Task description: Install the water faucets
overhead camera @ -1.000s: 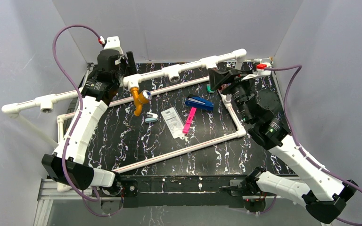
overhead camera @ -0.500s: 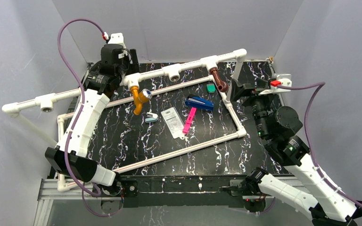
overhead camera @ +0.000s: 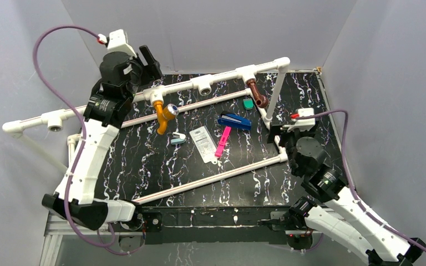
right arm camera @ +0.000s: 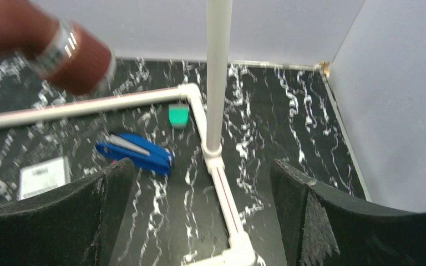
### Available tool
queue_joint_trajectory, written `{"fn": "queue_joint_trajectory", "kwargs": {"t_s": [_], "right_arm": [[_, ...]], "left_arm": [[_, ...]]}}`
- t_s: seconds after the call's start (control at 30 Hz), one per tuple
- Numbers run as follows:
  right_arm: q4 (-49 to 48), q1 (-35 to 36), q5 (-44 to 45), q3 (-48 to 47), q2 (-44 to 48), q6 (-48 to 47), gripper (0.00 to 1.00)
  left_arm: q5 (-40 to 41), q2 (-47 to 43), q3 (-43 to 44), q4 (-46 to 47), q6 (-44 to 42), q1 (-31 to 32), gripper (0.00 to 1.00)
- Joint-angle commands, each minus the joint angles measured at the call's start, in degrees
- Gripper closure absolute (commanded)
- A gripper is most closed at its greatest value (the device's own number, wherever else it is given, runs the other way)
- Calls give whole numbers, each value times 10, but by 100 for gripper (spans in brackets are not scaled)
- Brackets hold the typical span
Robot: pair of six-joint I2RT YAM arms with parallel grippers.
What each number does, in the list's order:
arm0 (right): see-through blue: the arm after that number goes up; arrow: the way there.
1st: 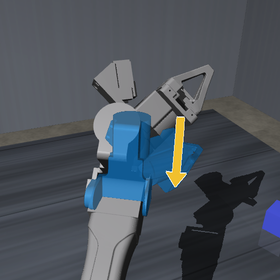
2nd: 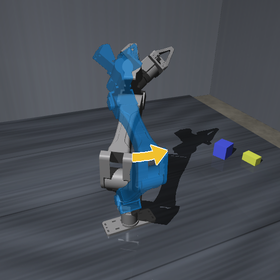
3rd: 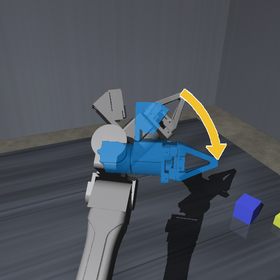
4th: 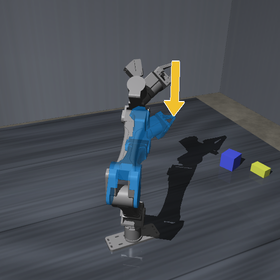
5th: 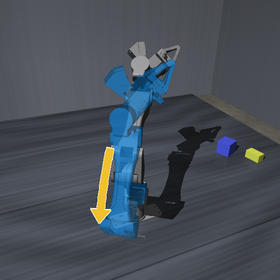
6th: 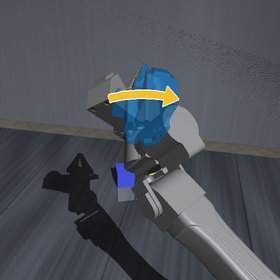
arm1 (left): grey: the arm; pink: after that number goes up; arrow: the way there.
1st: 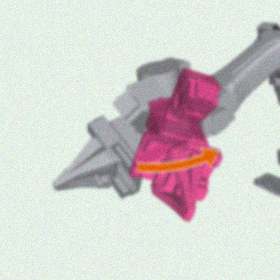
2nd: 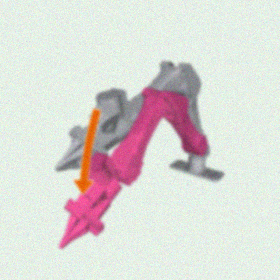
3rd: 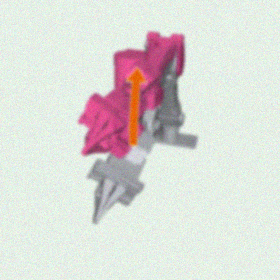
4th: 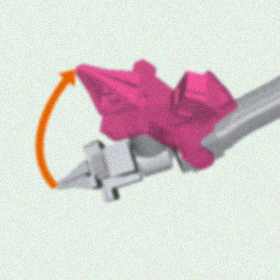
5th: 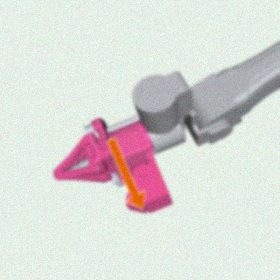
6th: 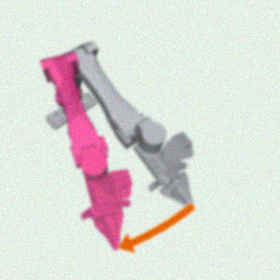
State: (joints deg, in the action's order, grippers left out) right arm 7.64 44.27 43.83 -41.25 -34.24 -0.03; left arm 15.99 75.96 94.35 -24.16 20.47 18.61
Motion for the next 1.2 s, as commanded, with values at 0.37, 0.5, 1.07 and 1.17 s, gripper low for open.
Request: {"fn": "queue_joint_trajectory", "kwargs": {"t_s": [0.37,0.5,1.07,1.17], "right_arm": [[-283,-31,-23,207,-77,-44,1],[-292,-99,-90,211,-130,-25,1],[-470,-350,-357,280,-258,-16,1],[-548,-365,-349,298,-313,-12,1]], "left_arm": [[-55,-129,-20,71,119,6,27],[-61,-156,-20,57,128,14,27],[-80,-251,-32,-23,129,64,27],[-81,-264,-40,-28,127,74,27]]}}
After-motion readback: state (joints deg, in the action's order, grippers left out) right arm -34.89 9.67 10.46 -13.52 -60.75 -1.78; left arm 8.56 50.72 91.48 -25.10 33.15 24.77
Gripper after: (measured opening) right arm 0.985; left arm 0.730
